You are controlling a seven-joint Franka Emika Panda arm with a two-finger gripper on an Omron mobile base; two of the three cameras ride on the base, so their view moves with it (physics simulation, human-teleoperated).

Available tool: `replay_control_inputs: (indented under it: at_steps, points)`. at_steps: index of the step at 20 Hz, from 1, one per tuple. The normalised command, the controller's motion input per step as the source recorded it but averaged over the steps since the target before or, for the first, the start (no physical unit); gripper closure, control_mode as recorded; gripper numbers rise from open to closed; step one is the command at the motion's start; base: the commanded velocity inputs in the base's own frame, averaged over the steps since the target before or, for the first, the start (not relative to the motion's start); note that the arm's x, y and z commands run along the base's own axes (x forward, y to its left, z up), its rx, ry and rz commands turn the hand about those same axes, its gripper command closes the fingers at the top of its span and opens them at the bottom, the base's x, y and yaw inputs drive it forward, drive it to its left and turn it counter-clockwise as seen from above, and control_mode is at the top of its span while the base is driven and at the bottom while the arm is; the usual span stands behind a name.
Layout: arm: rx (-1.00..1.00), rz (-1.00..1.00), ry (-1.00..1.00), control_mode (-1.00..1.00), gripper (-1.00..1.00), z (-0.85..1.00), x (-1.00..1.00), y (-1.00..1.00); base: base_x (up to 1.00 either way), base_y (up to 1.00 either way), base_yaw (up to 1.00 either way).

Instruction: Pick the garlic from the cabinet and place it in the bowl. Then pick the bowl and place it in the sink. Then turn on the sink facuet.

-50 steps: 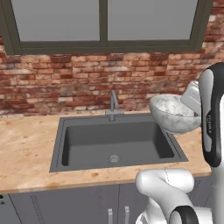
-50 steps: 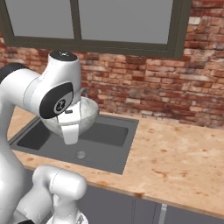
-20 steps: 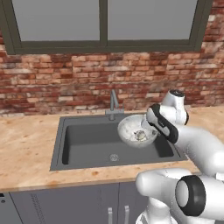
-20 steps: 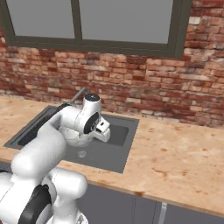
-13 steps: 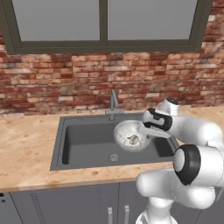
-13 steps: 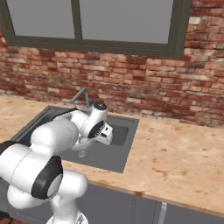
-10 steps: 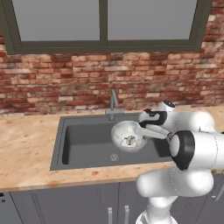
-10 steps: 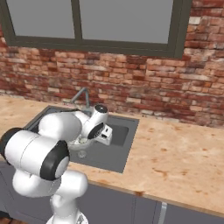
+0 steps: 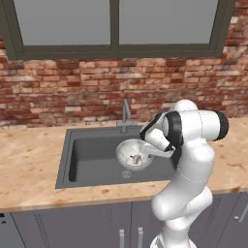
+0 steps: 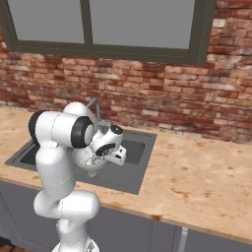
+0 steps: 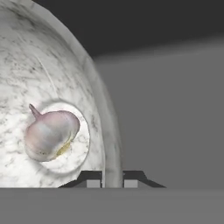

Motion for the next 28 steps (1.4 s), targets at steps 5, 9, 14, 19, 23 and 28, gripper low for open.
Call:
replay_control_inputs:
  at_steps: [5,9,14,19,23,28]
  points:
    - [0.0,0.01,0.03,-1.0,1.0,-0.59,0.84,0.06,0.0,0.0,0.0]
    - [0.0,0.01,0.0,-1.0,1.0,-0.66,0.78,0.09,0.0,0.0,0.0]
    - [0.0,0.03,0.0,-1.0,1.0,-0.62,0.82,0.19,0.0,0.0,0.0]
    - [0.0,0.07,0.0,-1.0,1.0,-0.29,0.25,0.55,0.0,0.0,0.0]
    - [0.0,0.06,-0.01,-1.0,1.0,-0.01,-0.01,0.84,0.0,0.0,0.0]
    - [0.0,0.0,-0.02,-1.0,1.0,0.01,-0.01,0.76,0.0,0.0,0.0]
